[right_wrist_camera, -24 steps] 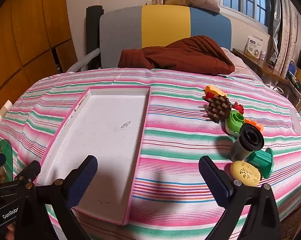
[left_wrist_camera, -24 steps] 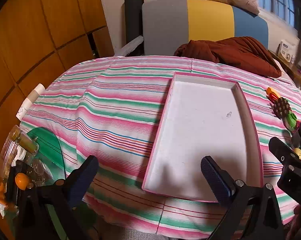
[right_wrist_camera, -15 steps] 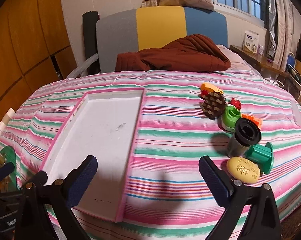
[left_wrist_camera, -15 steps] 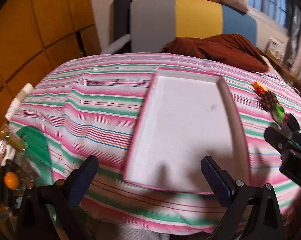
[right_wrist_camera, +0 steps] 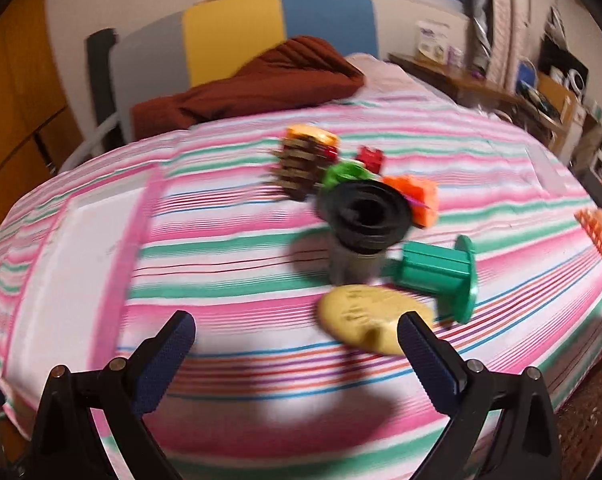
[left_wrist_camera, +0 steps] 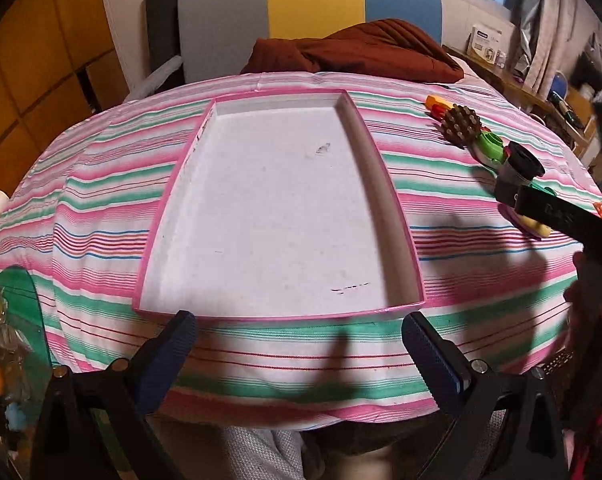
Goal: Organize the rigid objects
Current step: 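Move the left tool toward the yellow egg-shaped block beside the tray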
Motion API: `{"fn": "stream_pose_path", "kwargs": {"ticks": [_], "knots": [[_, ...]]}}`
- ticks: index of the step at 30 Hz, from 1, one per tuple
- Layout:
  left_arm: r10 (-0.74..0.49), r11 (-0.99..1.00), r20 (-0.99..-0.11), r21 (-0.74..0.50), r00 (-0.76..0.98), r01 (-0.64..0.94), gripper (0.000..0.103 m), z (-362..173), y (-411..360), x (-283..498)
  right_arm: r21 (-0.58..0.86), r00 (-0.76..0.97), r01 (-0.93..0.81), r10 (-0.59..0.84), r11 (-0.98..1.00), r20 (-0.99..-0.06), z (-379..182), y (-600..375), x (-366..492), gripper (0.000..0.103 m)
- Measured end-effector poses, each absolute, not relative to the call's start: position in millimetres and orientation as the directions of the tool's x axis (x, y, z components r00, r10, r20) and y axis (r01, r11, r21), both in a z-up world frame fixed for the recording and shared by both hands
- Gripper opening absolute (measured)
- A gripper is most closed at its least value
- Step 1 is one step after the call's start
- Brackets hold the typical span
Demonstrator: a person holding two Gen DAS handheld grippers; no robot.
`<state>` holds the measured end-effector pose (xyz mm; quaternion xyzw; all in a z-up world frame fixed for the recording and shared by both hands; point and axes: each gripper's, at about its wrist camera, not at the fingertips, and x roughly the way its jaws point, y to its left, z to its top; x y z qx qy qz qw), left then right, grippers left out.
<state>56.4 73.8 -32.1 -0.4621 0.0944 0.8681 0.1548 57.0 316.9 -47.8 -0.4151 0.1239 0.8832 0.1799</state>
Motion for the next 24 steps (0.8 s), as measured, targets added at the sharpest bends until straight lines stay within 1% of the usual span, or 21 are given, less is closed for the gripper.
{"fn": "stream_pose_path", "kwargs": {"ticks": [5,8,10,12,14,15,17,20,22,24], "knots": [[0.202,-0.937,-0.821,-0.004,-0.535,-0.348,0.103,-30.0,71.1,52.2,0.073,-0.579,-0.427,0.211,-0.901,-0.788,-61.5,338.0,50.7,0.103],[0.198,-0.940,-0.825,-0.008,-0.529,-0.340,0.103,-31.1,69.1,54.4,0.045,-0.586,-0.406,0.222,-0.913,-0.780,-61.9,331.7,47.3,0.103],[0.197,-0.942,-0.830,-0.012,-0.522,-0.335,0.103,-33.2,68.7,53.5,0.047,-0.604,-0.365,0.198,-0.930,-0.772,-59.3,318.0,45.0,0.103],[0.187,-0.946,-0.831,-0.009,-0.525,-0.323,0.103,-33.6,67.6,52.5,0.074,-0.623,-0.295,0.133,-0.953,-0.771,-57.6,298.0,41.4,0.102],[0.186,-0.949,-0.830,-0.013,-0.526,-0.315,0.103,-32.9,64.9,51.6,0.139,-0.627,-0.230,0.038,-0.963,-0.778,-58.6,282.9,38.3,0.101],[0.184,-0.951,-0.828,-0.013,-0.530,-0.310,0.103,-32.4,63.3,51.3,0.153,-0.635,-0.220,0.023,-0.964,-0.772,-57.2,277.1,39.6,0.101],[0.179,-0.955,-0.824,-0.014,-0.537,-0.298,0.103,-31.4,59.8,50.8,0.133,-0.656,-0.223,0.048,-0.966,-0.753,-51.9,272.3,42.5,0.101],[0.187,-0.960,-0.821,-0.035,-0.539,-0.279,0.103,-30.8,54.5,49.4,0.042,-0.688,-0.267,0.160,-0.963,-0.708,-39.2,277.3,50.3,0.101],[0.197,-0.960,-0.821,-0.050,-0.536,-0.276,0.103,-30.4,52.9,48.5,0.007,-0.662,-0.331,0.227,-0.944,-0.714,-39.8,294.3,50.4,0.101],[0.200,-0.959,-0.819,-0.052,-0.537,-0.278,0.103,-29.6,52.9,48.9,0.019,-0.626,-0.381,0.243,-0.924,-0.741,-44.8,317.0,49.2,0.101]]}}
